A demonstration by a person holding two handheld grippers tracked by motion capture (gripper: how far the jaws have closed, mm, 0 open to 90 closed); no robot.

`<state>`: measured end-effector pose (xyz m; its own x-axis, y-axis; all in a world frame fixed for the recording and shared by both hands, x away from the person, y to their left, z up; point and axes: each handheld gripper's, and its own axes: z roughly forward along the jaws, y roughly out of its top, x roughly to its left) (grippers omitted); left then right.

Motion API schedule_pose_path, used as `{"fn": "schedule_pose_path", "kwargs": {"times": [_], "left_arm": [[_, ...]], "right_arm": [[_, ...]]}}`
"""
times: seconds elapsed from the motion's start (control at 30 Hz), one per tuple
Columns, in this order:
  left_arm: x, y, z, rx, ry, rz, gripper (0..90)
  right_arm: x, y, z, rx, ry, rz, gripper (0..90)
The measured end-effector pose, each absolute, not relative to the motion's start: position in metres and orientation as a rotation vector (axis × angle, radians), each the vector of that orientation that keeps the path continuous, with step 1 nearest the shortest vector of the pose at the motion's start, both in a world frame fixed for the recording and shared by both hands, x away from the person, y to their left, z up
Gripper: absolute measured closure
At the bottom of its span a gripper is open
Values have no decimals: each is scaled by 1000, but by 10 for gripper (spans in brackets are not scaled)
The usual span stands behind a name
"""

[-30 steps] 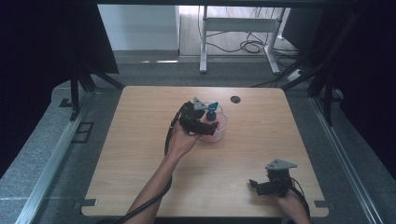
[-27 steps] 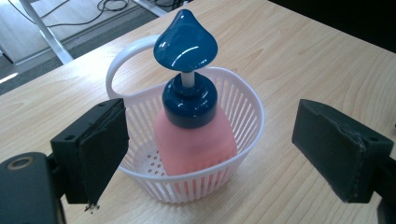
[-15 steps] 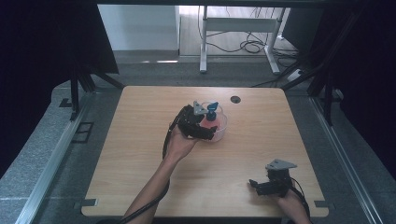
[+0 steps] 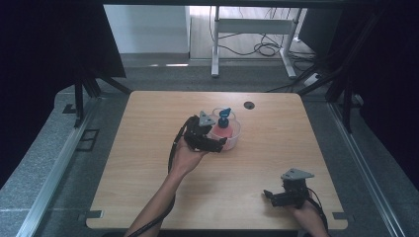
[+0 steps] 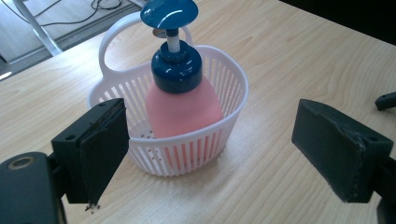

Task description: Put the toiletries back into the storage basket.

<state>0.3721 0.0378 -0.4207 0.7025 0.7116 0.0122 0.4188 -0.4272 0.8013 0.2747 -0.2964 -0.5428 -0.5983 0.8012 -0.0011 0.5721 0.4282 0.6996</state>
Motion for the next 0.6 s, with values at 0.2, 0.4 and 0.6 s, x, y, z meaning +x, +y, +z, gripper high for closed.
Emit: {"fn": "schedule_pose_path", "kwargs": {"times": [0.2, 0.4, 0.6], "left_arm": [[366, 42, -423, 2062, 860, 428, 109], [359, 46, -423, 2050, 849, 420, 110], [353, 48, -424, 2047, 839, 407, 111]], "right_arm": [[275, -296, -543, 1179, 2352, 957, 0], [275, -296, -543, 1179, 2351, 957, 0], [275, -296, -543, 1179, 2351, 958, 0]]}}
